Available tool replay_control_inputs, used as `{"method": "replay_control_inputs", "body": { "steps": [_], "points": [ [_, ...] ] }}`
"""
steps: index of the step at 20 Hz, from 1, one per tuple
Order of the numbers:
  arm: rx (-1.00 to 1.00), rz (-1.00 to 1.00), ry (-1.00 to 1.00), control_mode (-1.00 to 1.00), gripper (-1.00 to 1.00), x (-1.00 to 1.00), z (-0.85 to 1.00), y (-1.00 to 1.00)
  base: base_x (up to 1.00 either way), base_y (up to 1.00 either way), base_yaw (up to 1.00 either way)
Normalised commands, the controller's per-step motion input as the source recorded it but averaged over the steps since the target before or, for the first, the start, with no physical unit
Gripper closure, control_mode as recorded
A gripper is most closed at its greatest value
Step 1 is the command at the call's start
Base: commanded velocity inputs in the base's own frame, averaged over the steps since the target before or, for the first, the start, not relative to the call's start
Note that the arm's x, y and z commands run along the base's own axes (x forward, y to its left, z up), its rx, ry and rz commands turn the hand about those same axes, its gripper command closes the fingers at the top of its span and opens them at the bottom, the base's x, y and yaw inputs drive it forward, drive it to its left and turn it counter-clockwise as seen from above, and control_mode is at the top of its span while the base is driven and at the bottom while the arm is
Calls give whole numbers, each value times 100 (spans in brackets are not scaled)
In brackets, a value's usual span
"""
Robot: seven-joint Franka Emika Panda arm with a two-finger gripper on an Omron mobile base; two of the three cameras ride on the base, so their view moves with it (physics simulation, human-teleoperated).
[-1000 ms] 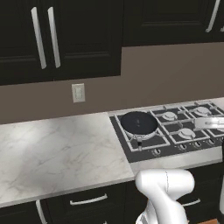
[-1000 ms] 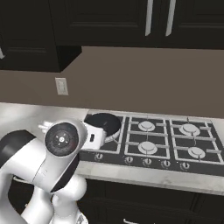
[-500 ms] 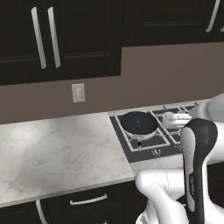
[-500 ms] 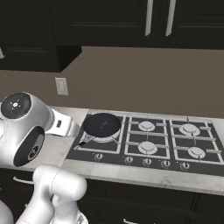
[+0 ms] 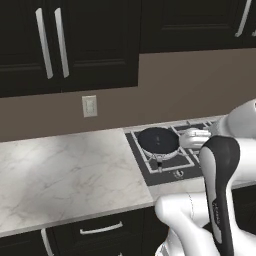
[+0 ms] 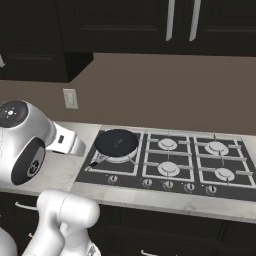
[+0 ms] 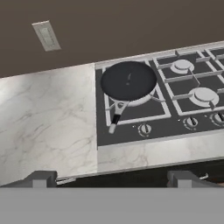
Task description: Move the pot and pan from the stove into the sink.
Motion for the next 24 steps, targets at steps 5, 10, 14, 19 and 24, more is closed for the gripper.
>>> {"method": "replay_control_inputs", "body": {
  "steps": [5,10,14,19,24],
  "points": [
    [0,0,5,-100,-100,2,-44,0,0,0,0],
    [0,0,2,-100,-100,15,-30,1,0,0,0],
    [0,0,0,-100,-100,26,-23,9,0,0,0],
    [0,0,-3,-100,-100,22,-30,13,0,0,0],
    [0,0,-1,-100,-100,19,-47,6,0,0,0]
  ]
}}
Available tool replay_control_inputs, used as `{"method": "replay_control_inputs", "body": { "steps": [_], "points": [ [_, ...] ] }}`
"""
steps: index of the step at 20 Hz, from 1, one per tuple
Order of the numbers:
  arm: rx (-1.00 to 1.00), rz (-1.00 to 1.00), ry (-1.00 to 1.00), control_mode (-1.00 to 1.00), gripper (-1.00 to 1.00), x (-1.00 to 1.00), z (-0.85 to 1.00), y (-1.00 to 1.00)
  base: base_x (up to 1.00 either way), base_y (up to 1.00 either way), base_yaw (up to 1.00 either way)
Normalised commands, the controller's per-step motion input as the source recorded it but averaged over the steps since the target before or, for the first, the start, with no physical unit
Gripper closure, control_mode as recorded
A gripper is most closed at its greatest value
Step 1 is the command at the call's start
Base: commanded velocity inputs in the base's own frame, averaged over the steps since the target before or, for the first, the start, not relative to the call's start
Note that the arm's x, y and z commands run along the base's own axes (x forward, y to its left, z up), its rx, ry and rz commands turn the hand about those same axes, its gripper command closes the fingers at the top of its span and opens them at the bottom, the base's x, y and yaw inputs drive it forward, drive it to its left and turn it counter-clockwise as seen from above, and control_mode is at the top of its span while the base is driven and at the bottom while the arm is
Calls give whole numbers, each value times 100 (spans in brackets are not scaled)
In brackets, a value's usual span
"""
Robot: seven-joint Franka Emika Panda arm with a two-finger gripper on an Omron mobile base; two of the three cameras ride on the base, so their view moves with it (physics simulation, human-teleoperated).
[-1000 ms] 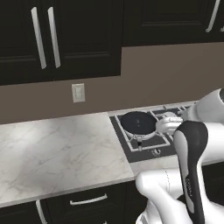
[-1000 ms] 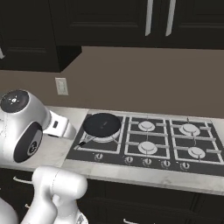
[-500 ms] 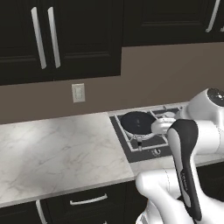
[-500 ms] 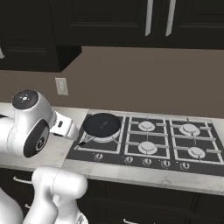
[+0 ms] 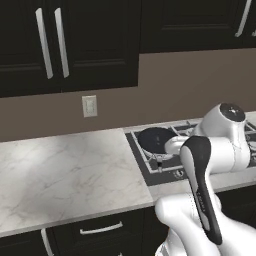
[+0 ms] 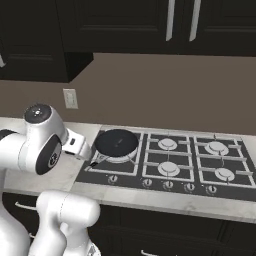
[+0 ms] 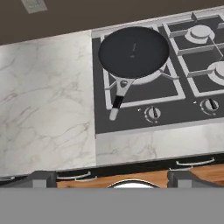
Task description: Move the pot and pan from the stove into the sink.
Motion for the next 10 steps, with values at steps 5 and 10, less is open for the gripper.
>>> {"method": "replay_control_inputs", "body": {
  "steps": [5,10],
  "points": [
    [0,0,-2,-100,-100,22,-46,0,0,0,0],
    [0,0,0,-100,-100,31,-52,4,0,0,0]
  ]
}}
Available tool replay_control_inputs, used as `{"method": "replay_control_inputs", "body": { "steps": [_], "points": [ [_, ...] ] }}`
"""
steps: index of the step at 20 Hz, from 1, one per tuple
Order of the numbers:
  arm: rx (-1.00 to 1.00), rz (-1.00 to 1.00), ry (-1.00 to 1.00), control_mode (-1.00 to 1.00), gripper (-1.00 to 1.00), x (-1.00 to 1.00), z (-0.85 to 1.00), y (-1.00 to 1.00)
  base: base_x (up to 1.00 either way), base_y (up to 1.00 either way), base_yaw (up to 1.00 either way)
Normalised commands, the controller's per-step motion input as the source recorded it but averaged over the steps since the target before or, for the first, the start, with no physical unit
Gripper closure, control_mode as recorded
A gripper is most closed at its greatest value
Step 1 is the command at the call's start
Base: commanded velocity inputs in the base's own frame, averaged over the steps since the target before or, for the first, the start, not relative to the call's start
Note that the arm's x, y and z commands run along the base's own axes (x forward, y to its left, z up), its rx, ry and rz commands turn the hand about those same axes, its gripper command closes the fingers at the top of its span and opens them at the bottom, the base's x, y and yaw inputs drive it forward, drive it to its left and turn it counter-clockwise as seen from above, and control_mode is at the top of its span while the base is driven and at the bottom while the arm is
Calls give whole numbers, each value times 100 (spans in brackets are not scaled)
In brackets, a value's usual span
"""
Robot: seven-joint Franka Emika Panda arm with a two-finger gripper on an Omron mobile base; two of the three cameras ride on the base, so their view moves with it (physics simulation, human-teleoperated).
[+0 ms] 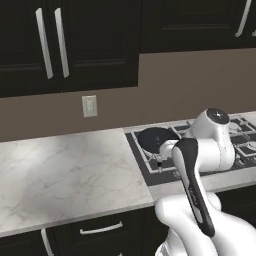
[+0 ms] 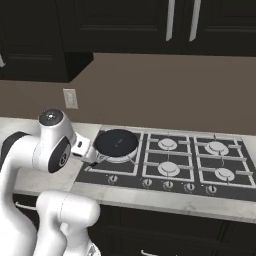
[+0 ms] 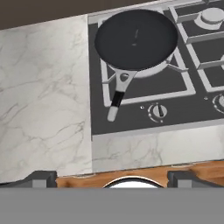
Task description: Move the pot and pan from the stove into the sink.
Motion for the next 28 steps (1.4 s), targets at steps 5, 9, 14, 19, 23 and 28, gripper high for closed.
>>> {"method": "replay_control_inputs", "body": {
  "steps": [5,9,14,19,23,28],
  "points": [
    [-1,0,-3,-100,-100,25,-57,6,0,0,0],
    [-6,0,-8,-100,-100,12,-51,5,0,0,0],
    [-6,0,-14,-100,-100,4,-24,0,0,0,0],
    [-1,0,-1,-100,-100,2,-2,0,0,0,0],
    [-2,0,-6,-100,-100,32,-16,0,0,0,0],
    [-1,0,-9,-100,-100,24,-24,-3,0,0,0]
  ]
}}
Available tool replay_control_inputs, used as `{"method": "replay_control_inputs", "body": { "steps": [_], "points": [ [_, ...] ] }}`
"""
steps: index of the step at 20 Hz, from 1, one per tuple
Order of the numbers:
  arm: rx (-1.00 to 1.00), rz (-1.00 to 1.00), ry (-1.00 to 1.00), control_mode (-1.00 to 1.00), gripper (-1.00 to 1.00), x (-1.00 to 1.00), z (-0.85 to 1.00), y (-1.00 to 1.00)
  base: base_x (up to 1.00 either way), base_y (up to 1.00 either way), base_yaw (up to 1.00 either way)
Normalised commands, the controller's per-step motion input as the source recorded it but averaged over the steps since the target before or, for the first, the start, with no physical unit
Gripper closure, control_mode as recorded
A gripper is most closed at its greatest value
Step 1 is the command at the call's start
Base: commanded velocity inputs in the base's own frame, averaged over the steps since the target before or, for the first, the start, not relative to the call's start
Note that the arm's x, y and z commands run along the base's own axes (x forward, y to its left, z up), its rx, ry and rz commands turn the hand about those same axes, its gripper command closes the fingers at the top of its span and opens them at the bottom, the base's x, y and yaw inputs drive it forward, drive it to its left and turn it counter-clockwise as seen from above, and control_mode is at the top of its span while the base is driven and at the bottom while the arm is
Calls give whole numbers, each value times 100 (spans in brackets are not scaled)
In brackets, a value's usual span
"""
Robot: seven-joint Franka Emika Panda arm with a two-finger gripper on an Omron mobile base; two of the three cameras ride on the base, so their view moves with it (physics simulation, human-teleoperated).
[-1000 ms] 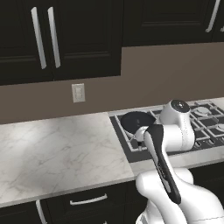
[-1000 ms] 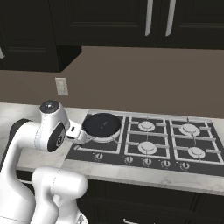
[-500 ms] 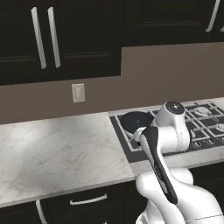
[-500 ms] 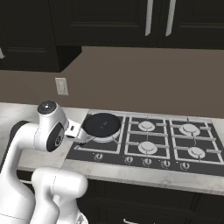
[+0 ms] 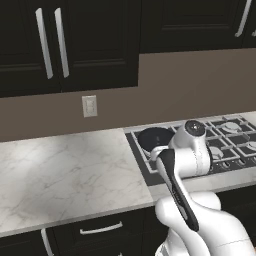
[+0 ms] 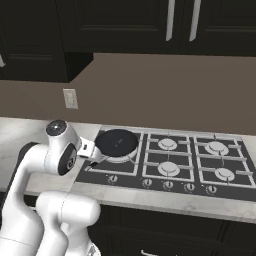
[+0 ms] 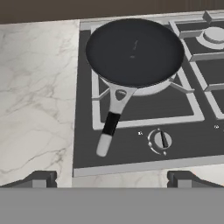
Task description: Move the pot and pan from the stove into the sink.
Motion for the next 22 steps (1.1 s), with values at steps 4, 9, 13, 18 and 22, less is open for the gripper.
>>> {"method": "replay_control_inputs", "body": {
  "steps": [4,9,13,18,22],
  "points": [
    [0,0,-3,-100,-100,6,-13,-1,0,0,0],
    [0,0,0,-100,-100,2,-3,0,0,0,0],
    [0,0,0,-100,-100,10,-17,0,0,0,0],
    [0,0,0,-100,-100,15,-29,-2,0,0,0],
    [0,0,0,-100,-100,21,-30,-3,0,0,0]
  ]
}}
